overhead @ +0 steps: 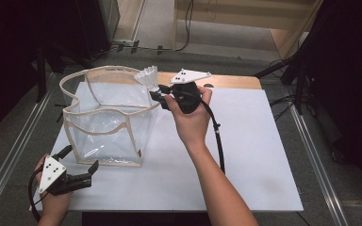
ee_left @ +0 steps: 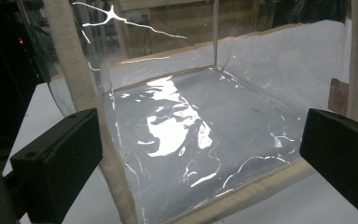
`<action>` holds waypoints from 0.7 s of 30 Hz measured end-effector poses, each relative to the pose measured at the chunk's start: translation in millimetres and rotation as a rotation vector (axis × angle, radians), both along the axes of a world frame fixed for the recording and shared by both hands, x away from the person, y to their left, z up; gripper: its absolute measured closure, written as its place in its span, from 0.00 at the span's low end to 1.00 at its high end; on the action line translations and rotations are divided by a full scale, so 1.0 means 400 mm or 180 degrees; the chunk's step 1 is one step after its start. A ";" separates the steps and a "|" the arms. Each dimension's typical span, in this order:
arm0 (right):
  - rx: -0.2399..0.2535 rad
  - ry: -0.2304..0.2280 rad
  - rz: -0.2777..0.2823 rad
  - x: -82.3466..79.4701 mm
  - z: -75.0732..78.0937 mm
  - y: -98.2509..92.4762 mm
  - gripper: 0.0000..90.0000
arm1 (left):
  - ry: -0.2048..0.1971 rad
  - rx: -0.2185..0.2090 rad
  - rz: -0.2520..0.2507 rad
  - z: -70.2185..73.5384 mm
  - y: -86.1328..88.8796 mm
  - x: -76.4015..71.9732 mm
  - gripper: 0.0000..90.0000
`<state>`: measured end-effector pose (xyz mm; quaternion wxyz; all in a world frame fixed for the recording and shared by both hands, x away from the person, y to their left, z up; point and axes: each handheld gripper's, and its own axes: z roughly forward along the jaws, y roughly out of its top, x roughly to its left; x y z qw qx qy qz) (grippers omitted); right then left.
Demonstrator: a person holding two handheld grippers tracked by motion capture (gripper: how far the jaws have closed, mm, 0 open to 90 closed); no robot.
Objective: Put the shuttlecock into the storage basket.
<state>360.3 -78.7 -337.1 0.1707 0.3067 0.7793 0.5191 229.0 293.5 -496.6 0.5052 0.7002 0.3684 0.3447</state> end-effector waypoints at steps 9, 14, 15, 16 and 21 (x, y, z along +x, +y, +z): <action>0.0000 0.0037 0.0066 -0.002 -0.008 0.017 0.70 | -0.0001 -0.0001 -0.0002 0.000 0.001 0.000 0.00; -0.0010 0.0056 0.0093 -0.003 -0.013 0.025 0.70 | 0.0000 -0.0001 -0.0001 0.000 0.001 0.000 0.00; -0.0014 0.0059 0.0093 -0.004 -0.013 0.026 0.70 | 0.0000 -0.0001 -0.0002 0.000 0.001 0.000 0.00; -0.0022 0.0055 0.0096 -0.005 -0.013 0.026 0.70 | 0.0000 -0.0002 -0.0001 0.000 0.001 0.000 0.00; -0.0031 0.0084 0.0085 -0.006 -0.016 0.021 0.70 | 0.0000 -0.0003 -0.0001 0.000 0.001 0.000 0.00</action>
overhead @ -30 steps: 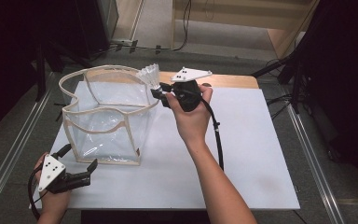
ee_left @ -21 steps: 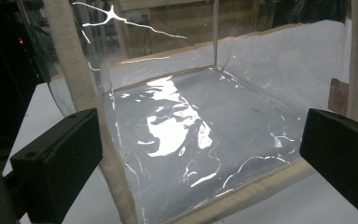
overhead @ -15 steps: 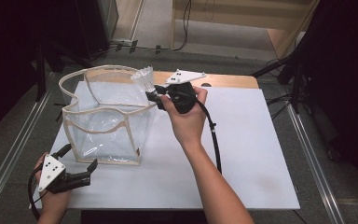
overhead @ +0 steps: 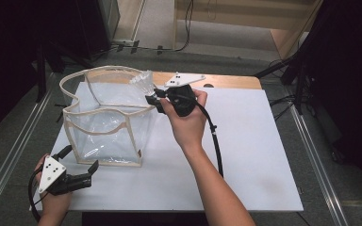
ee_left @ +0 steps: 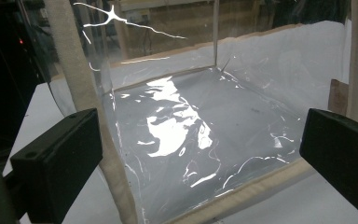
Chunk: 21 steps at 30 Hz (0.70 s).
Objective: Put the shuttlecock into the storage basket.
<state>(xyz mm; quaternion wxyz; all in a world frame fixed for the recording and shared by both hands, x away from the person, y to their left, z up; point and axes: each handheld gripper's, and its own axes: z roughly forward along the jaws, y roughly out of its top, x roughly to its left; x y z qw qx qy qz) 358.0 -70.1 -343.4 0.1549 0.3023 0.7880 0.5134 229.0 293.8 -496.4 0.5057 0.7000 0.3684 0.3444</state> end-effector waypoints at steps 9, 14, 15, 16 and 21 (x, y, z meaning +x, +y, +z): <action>0.0137 0.0112 0.0178 0.001 -0.004 -0.018 0.38 | 0.0003 -0.0005 0.0004 0.000 0.000 0.000 0.00; 0.0085 0.0075 0.0187 -0.005 0.003 -0.025 0.25 | 0.0002 -0.0004 0.0004 0.000 0.000 0.000 0.00; 0.0072 0.0053 0.0185 -0.006 0.004 -0.027 0.21 | 0.0001 -0.0003 0.0004 0.000 0.000 0.000 0.00; 0.0061 0.0038 0.0189 -0.008 0.004 -0.030 0.17 | 0.0002 -0.0005 0.0004 0.000 0.000 0.000 0.00; 0.0055 -0.0036 0.0243 -0.014 0.005 -0.049 0.05 | 0.0003 -0.0005 0.0003 0.000 0.000 0.000 0.00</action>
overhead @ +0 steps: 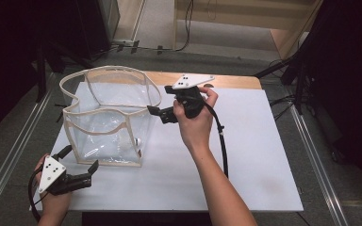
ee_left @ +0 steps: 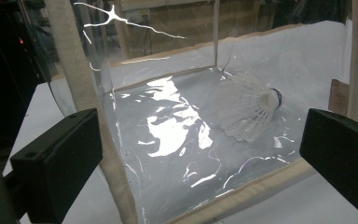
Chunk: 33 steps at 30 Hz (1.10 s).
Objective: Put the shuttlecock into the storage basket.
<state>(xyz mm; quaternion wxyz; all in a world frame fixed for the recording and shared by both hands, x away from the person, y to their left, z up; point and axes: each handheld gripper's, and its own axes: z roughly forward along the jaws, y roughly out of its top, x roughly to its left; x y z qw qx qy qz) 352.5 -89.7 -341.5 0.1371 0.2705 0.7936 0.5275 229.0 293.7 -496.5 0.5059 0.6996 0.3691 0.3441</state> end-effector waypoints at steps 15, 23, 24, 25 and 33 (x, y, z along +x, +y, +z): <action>-0.0091 -0.0086 -0.0247 -0.024 -0.038 -0.064 0.00 | -0.0004 0.0011 -0.0003 0.000 0.000 0.000 0.00; -0.0124 -0.0132 -0.0314 -0.033 -0.057 -0.093 0.00 | -0.0005 0.0013 -0.0001 0.000 -0.001 0.000 0.00; -0.0115 -0.0122 -0.0327 -0.034 -0.060 -0.097 0.00 | -0.0006 0.0013 -0.0001 0.000 -0.001 0.000 0.00; -0.0113 -0.0124 -0.0329 -0.035 -0.063 -0.100 0.00 | -0.0006 0.0013 -0.0001 0.000 -0.001 0.000 0.00; -0.0116 -0.0088 -0.0399 -0.042 -0.092 -0.126 0.00 | -0.0007 0.0013 -0.0004 0.000 0.000 -0.001 0.00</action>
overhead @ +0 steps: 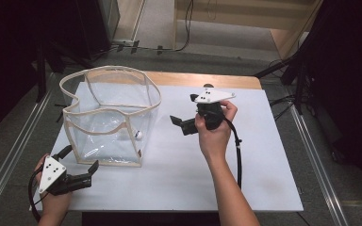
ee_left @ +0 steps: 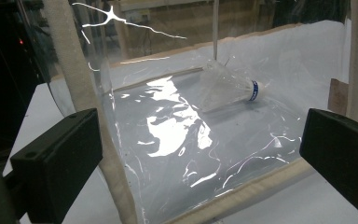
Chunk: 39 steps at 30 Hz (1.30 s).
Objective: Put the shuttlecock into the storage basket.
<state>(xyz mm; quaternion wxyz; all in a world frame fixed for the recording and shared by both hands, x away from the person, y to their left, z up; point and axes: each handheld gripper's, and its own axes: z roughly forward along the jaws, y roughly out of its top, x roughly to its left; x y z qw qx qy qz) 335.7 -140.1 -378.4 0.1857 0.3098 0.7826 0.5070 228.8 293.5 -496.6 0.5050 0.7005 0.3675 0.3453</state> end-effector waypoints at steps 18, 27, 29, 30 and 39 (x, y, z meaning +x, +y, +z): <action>0.0012 0.0032 -0.0150 -0.015 -0.055 -0.061 0.00 | -0.0001 -0.0002 0.0002 0.000 0.000 0.000 0.00; 0.0031 0.0041 -0.0225 -0.027 -0.083 -0.093 0.00 | -0.0004 0.0004 -0.0001 0.000 0.001 -0.001 0.00; 0.0043 0.0052 -0.0249 -0.031 -0.089 -0.100 0.00 | -0.0005 0.0007 0.0000 0.000 0.001 -0.001 0.00; 0.0049 0.0051 -0.0259 -0.032 -0.093 -0.104 0.00 | -0.0005 0.0006 0.0001 0.000 0.001 -0.001 0.00; 0.0067 0.0069 -0.0328 -0.049 -0.120 -0.137 0.00 | -0.0010 0.0010 0.0003 0.000 0.000 -0.001 0.00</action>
